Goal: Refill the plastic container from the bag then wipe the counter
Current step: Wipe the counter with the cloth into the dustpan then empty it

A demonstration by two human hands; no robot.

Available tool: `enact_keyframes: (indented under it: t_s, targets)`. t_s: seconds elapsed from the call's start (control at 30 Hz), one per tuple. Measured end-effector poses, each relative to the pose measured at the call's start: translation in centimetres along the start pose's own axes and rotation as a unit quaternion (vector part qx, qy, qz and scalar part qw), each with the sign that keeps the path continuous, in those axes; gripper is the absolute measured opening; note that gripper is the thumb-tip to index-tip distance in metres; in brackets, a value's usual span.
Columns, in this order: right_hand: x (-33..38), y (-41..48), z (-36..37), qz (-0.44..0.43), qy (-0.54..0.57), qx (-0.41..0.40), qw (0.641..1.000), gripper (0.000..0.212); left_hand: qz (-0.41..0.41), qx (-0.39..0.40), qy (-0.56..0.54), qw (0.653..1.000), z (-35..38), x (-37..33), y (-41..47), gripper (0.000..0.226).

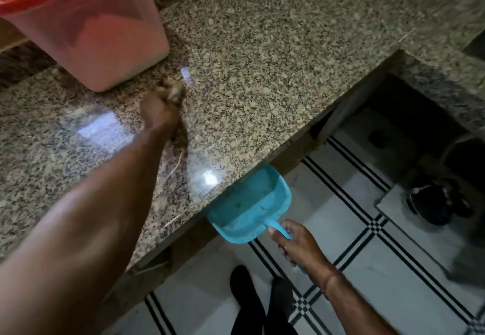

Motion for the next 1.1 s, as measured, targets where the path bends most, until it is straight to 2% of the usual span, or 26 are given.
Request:
enact_keyframes:
  t_s: [0.03, 0.1, 0.17, 0.23, 0.3, 0.37, 0.4, 0.43, 0.47, 0.5, 0.53, 0.6, 0.67, 0.77, 0.9, 0.97, 1.03, 1.1]
  targets:
    - [0.0, 0.3, 0.0, -0.003, 0.001, 0.001, 1.0, 0.024, 0.072, 0.057, 0.023, 0.995, 2.5, -2.6, -2.2, 0.029]
    - [0.2, 0.6, 0.2, -0.005, 0.003, 0.007, 1.0, 0.024, 0.192, 0.177, 0.056, 0.964, 7.9, -6.1, -7.8, 0.028]
    - [0.3, 0.3, -0.1, 0.002, 0.007, 0.01, 1.0, 0.026, 0.253, 0.249, 0.112, 0.928, 11.7, -6.3, -12.3, 0.02]
    - [0.7, -0.4, -0.7, 0.005, 0.008, 0.014, 1.0, 0.03, 0.266, 0.258, 0.149, 0.917, 12.4, -5.4, -13.1, 0.023]
    - [1.2, -1.1, -1.4, 0.004, 0.006, 0.012, 1.0, 0.03, 0.234, 0.255, 0.088, 0.934, 10.4, -5.5, -11.1, 0.027]
    - [1.0, -1.4, -2.3, -0.004, 0.009, 0.002, 1.0, 0.027, 0.151, 0.159, 0.041, 0.975, 7.4, -5.7, -6.1, 0.031]
    - [0.6, -1.5, -2.7, -0.005, 0.008, -0.005, 1.0, 0.025, 0.094, 0.082, 0.06, 0.99, 5.8, -5.1, -3.1, 0.033]
    - [0.2, -1.5, -2.9, -0.003, 0.011, -0.011, 1.0, 0.024, 0.054, 0.041, 0.079, 0.995, 4.8, -4.7, -1.3, 0.04]
    - [-0.4, -1.5, -3.0, 0.0, 0.017, -0.016, 1.0, 0.024, 0.064, 0.024, 0.109, 0.992, 5.0, -5.0, -0.6, 0.047]
    - [-0.9, -1.3, -2.8, 0.004, 0.021, -0.016, 1.0, 0.026, 0.112, 0.03, 0.105, 0.988, 6.0, -6.0, -0.9, 0.049]
    - [-1.4, -1.3, -2.6, 0.009, 0.02, -0.015, 1.0, 0.027, 0.188, 0.069, 0.105, 0.974, 8.0, -7.6, -3.4, 0.042]
    - [-2.0, -1.4, -2.0, 0.02, 0.018, -0.01, 1.0, 0.028, 0.319, 0.184, 0.107, 0.923, 12.3, -9.9, -11.2, 0.019]
    - [-2.2, -1.8, -1.2, 0.033, 0.008, -0.002, 0.999, 0.026, 0.361, 0.256, 0.102, 0.891, 14.2, -9.4, -16.8, 0.011]
    - [-2.0, -2.7, -1.0, 0.041, 0.002, 0.006, 0.999, 0.029, 0.353, 0.267, 0.158, 0.882, 14.2, -6.0, -17.7, 0.017]
    - [-0.3, -3.5, -1.1, 0.03, 0.012, -0.002, 0.999, 0.028, 0.328, 0.3, 0.201, 0.873, 9.1, -2.9, -14.7, 0.014]
    - [0.1, -3.5, -1.1, 0.022, 0.013, -0.009, 1.0, 0.026, 0.237, 0.274, 0.147, 0.92, 5.5, -2.0, -10.1, 0.014]
    - [0.3, -3.5, -0.7, 0.014, 0.015, -0.007, 1.0, 0.026, 0.141, 0.191, 0.083, 0.968, 1.6, -1.0, -4.7, 0.013]
    - [0.2, -3.5, -0.4, 0.009, 0.013, -0.004, 1.0, 0.027, 0.122, 0.114, 0.083, 0.982, -0.4, -0.8, -2.6, 0.012]
Point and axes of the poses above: each hand's wrist, its own y-axis towards the middle knuckle, its own z-axis out of the palm, x = y × z, the point moved 10 cm from there along y, towards the middle knuckle, and after that the axes turned 15 degrees about -z, right-handed, at the moved point
